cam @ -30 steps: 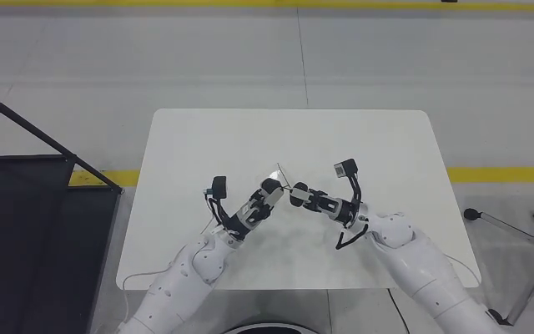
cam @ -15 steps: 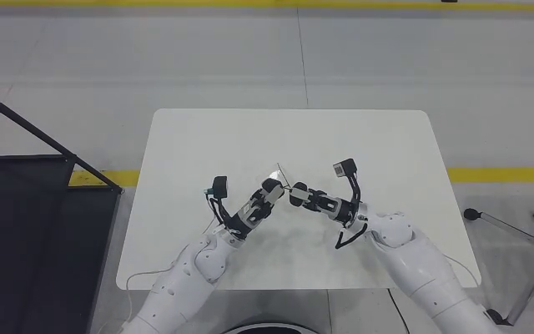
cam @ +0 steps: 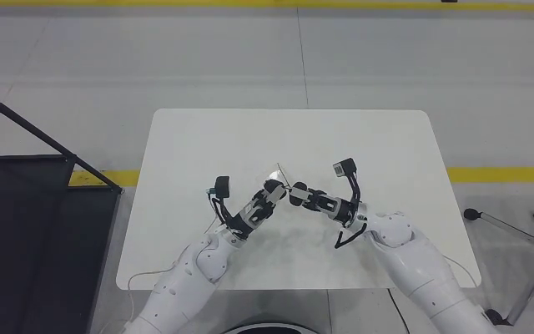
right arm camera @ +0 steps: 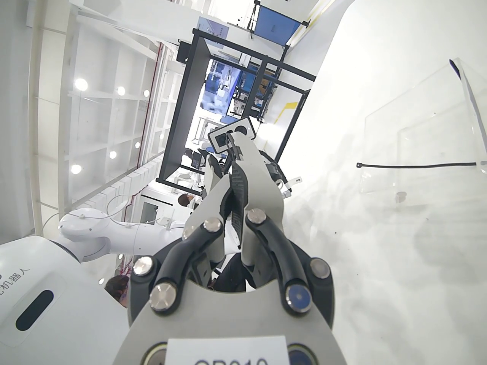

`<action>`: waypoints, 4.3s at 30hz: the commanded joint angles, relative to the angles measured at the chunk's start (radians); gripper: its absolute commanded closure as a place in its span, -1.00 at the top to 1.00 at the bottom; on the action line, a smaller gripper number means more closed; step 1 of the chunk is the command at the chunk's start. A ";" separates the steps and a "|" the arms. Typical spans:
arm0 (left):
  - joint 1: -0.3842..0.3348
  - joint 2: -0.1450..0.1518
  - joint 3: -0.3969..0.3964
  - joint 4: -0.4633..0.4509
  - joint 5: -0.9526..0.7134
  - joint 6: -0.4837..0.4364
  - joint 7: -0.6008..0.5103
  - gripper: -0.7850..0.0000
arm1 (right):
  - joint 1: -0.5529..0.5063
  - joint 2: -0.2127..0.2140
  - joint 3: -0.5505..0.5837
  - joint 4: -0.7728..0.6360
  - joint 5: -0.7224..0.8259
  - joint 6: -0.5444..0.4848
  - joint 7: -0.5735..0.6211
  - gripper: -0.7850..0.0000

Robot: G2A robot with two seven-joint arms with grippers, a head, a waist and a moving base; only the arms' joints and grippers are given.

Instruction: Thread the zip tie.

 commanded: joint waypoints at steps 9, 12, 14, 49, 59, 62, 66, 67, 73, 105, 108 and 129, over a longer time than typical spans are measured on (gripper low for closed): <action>0.003 -0.009 -0.010 0.002 0.002 0.000 -0.006 -0.55 | -0.006 -0.009 0.015 0.002 -0.010 0.009 0.004 -1.00; 0.004 -0.011 -0.014 0.002 0.004 -0.001 -0.005 -0.63 | -0.008 -0.011 0.020 0.002 -0.012 0.010 0.007 -1.00; 0.006 -0.013 -0.016 0.001 0.006 0.000 -0.004 -0.66 | -0.009 -0.013 0.023 0.003 -0.013 0.010 0.009 -1.00; 0.020 -0.032 -0.066 -0.001 0.032 0.006 -0.013 -1.00 | -0.032 -0.031 0.089 -0.002 -0.050 0.024 0.013 1.00; 0.096 -0.007 -0.167 -0.110 0.027 0.061 -0.085 -1.00 | -0.126 0.003 0.198 -0.233 -0.411 0.131 -0.141 1.00; 0.136 0.006 -0.218 -0.170 0.011 0.070 -0.113 -1.00 | -0.161 0.008 0.218 -0.308 -0.505 0.193 -0.202 1.00; 0.203 0.022 -0.289 -0.243 -0.005 0.081 -0.144 -1.00 | -0.161 0.008 0.218 -0.308 -0.505 0.193 -0.202 1.00; 0.220 0.027 -0.308 -0.257 -0.014 0.080 -0.152 -1.00 | -0.161 0.008 0.218 -0.308 -0.505 0.193 -0.202 1.00; 0.255 0.036 -0.345 -0.283 -0.042 0.081 -0.186 -1.00 | -0.161 0.008 0.218 -0.308 -0.505 0.193 -0.202 1.00; 0.094 0.098 -0.423 -0.167 -0.375 -0.003 -0.798 -1.00 | -0.188 0.018 0.113 -0.704 -1.332 0.536 -0.055 1.00; 0.096 0.098 -0.421 -0.177 -0.395 0.034 -0.786 -1.00 | -0.191 0.017 0.101 -0.710 -1.363 0.543 -0.058 1.00; 0.046 0.144 -0.516 -0.060 -0.586 0.066 -0.950 -1.00 | 0.236 -0.180 -0.330 -0.418 -1.597 0.796 0.259 0.27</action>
